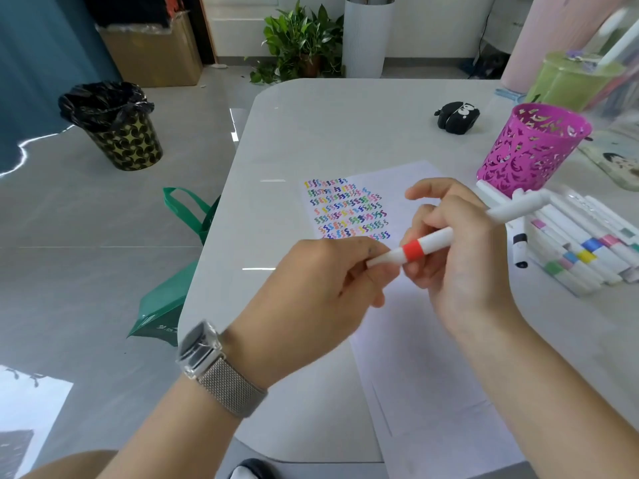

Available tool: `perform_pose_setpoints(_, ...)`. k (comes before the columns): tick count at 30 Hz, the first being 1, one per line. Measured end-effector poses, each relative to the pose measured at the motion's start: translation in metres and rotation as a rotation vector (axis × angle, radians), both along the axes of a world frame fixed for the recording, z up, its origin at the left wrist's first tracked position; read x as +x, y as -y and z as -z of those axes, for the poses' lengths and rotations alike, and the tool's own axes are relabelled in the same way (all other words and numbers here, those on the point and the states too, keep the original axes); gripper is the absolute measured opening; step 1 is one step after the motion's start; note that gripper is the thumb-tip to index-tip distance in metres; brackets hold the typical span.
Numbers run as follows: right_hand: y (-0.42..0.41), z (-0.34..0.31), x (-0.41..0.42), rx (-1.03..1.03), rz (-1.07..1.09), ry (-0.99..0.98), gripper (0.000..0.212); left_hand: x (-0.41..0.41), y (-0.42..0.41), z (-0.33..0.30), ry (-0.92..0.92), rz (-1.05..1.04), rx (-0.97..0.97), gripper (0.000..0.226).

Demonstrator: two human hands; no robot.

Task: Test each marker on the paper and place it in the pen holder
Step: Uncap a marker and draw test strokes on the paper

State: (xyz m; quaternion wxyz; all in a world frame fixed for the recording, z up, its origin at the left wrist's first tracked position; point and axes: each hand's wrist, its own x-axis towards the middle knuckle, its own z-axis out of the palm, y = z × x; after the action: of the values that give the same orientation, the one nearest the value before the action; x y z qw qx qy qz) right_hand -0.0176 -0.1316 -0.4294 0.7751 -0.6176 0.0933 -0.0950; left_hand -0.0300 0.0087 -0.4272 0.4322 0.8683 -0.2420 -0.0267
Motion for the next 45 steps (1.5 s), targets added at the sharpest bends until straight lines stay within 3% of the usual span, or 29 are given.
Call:
perform_pose_setpoints(5, -0.01, 0.009, -0.006, 0.128, 0.064, -0.033, 0.026, -0.007, 0.01, 0.005, -0.056, -0.048, -0.146, 0.029)
perform_pose_setpoints(11, -0.013, 0.015, -0.015, 0.134, 0.031, -0.043, 0.005, -0.009, 0.007, 0.014, 0.106, -0.015, -0.044, 0.022)
perform_pose_setpoints(18, -0.008, 0.012, 0.003, -0.078, -0.043, -0.117, 0.009, -0.006, 0.013, 0.008, 0.188, -0.121, 0.049, 0.028)
perform_pose_setpoints(21, 0.008, 0.008, 0.015, -0.198, -0.018, -0.047, 0.048, 0.003, 0.003, 0.01, 0.172, -0.255, 0.1, 0.033)
perform_pose_setpoints(23, 0.023, 0.009, 0.017, -0.454, -0.018, 0.09, 0.069, 0.009, -0.006, 0.012, 0.143, -0.32, 0.11, 0.029)
perform_pose_setpoints(24, 0.031, 0.011, 0.016, -0.715, -0.039, 0.205, 0.071, 0.01, -0.009, 0.012, 0.147, -0.336, 0.11, 0.026)
perform_pose_setpoints(26, 0.043, 0.017, 0.017, -1.225, -0.108, 0.396, 0.058, 0.011, -0.009, 0.01, 0.164, -0.337, 0.091, 0.025)
perform_pose_setpoints(27, 0.045, 0.019, 0.018, -1.324, -0.148, 0.446, 0.045, 0.01, -0.007, 0.007, 0.162, -0.327, 0.074, 0.025)
perform_pose_setpoints(30, 0.047, 0.02, 0.024, -1.247, -0.199, 0.526, 0.015, 0.008, -0.001, 0.003, 0.115, -0.315, -0.025, 0.021)
perform_pose_setpoints(33, 0.057, 0.008, 0.038, -1.165, -0.027, 0.519, 0.013, 0.011, -0.004, 0.005, 0.123, -0.318, 0.05, 0.013)
perform_pose_setpoints(38, 0.097, -0.02, 0.065, -0.638, 0.394, 0.507, 0.045, 0.013, -0.012, 0.019, 0.136, -0.198, 0.59, 0.042)
perform_pose_setpoints(42, 0.142, -0.022, 0.087, -0.444, 0.616, 0.471, 0.07, 0.013, -0.002, 0.022, 0.123, -0.152, 0.651, 0.038)
perform_pose_setpoints(45, 0.16, -0.02, 0.098, -0.524, 0.67, 0.394, 0.07, 0.015, 0.003, 0.024, 0.121, -0.169, 0.654, 0.038)
